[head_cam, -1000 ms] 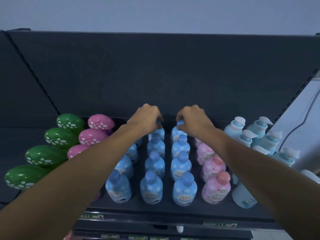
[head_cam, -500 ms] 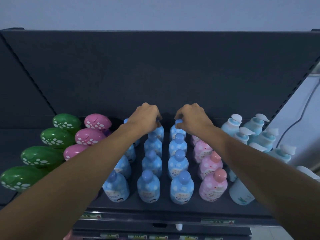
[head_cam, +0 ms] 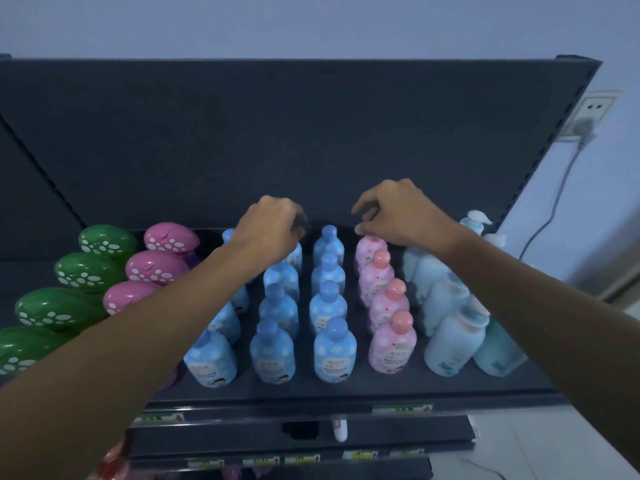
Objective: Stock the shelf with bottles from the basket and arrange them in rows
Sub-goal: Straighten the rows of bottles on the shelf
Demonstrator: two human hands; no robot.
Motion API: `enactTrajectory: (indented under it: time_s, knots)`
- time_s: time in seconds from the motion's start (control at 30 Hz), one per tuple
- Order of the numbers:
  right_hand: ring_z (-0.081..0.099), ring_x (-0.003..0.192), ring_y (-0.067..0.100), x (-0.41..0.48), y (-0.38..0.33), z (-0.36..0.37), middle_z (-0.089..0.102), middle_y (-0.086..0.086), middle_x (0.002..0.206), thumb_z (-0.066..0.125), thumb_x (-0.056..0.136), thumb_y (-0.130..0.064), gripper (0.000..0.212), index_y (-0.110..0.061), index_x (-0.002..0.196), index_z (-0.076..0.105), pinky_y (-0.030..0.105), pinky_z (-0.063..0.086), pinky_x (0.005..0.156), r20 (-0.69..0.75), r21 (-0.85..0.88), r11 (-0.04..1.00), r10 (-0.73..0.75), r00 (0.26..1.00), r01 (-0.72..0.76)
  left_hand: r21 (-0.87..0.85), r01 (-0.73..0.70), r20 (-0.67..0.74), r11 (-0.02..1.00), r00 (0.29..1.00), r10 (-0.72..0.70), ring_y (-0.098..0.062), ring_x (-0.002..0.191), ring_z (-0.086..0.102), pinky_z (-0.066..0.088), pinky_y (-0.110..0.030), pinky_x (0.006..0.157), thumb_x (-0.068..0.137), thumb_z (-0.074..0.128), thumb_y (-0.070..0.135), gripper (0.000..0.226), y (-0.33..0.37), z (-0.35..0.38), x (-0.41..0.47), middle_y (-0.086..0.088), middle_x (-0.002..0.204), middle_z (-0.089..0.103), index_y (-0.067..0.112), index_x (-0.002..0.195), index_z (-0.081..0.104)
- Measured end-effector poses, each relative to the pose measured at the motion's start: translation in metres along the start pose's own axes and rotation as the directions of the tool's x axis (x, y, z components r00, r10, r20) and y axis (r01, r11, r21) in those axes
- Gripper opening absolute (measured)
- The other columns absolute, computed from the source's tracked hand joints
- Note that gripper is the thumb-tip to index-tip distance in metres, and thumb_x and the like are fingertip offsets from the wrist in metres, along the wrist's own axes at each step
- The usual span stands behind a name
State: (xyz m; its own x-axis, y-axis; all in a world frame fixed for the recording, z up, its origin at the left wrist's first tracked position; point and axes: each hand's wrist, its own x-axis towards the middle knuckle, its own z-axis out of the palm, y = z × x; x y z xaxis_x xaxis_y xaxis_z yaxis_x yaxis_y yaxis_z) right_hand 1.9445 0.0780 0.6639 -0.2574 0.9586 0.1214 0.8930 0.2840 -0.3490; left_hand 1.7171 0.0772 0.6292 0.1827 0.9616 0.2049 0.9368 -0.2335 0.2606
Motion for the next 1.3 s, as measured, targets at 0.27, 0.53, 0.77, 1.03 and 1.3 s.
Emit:
enactTrajectory:
  time_s: [0.27, 0.53, 0.77, 1.03, 1.3]
  knots:
    - [0.067, 0.077, 0.004, -0.090, 0.033, -0.052, 0.072, -0.015, 0.073, 0.082, 0.074, -0.031, 0.016, -0.025, 0.088, 0.078, 0.028, 0.055, 0.077, 0.103, -0.123, 0.992, -0.008, 0.995, 0.021, -0.185, -0.223, 0.099, 0.957, 0.965, 0.244, -0.006, 0.086, 0.070, 0.057, -0.032, 0.086, 0.087, 0.072, 0.034, 0.014, 0.088, 0.009, -0.047, 0.012, 0.087, 0.075, 0.030, 0.099, 0.077]
    - [0.061, 0.083, 0.007, -0.136, 0.075, -0.045, 0.065, -0.017, 0.083, 0.080, 0.073, -0.041, 0.031, -0.028, 0.100, 0.073, 0.032, 0.055, 0.079, 0.189, -0.227, 0.972, -0.015, 0.982, 0.058, -0.145, -0.276, 0.223, 0.950, 0.926, 0.304, -0.011, 0.087, 0.069, 0.058, -0.032, 0.082, 0.082, 0.078, 0.043, 0.036, 0.133, 0.033, -0.081, 0.009, 0.088, 0.070, 0.024, 0.114, 0.074]
    - [0.054, 0.075, 0.003, -0.142, 0.088, -0.033, 0.066, -0.009, 0.084, 0.073, 0.076, -0.031, 0.032, -0.023, 0.106, 0.076, 0.027, 0.050, 0.070, 0.156, -0.173, 0.980, -0.075, 0.985, 0.102, -0.096, -0.263, 0.189, 0.960, 0.942, 0.277, -0.013, 0.086, 0.069, 0.058, -0.029, 0.076, 0.085, 0.077, 0.030, 0.027, 0.141, 0.036, -0.086, 0.002, 0.094, 0.076, 0.021, 0.111, 0.078]
    - [0.050, 0.062, -0.010, -0.135, 0.091, -0.036, 0.052, -0.022, 0.066, 0.075, 0.073, -0.029, 0.033, -0.021, 0.105, 0.079, 0.009, 0.031, 0.055, 0.162, -0.148, 0.975, -0.138, 0.977, 0.163, -0.121, -0.233, 0.204, 0.965, 0.946, 0.254, -0.008, 0.086, 0.068, 0.053, -0.021, 0.076, 0.084, 0.079, 0.031, 0.030, 0.139, 0.037, -0.082, 0.004, 0.097, 0.077, 0.023, 0.113, 0.077]
    - [0.059, 0.071, 0.003, -0.131, 0.088, -0.036, 0.057, -0.017, 0.072, 0.075, 0.074, -0.031, 0.032, -0.021, 0.104, 0.078, 0.017, 0.042, 0.060, 0.199, -0.183, 0.972, -0.110, 0.974, 0.147, -0.135, -0.249, 0.200, 0.959, 0.941, 0.273, -0.006, 0.087, 0.068, 0.055, -0.021, 0.079, 0.082, 0.081, 0.033, 0.027, 0.139, 0.038, -0.079, 0.007, 0.096, 0.078, 0.024, 0.107, 0.080]
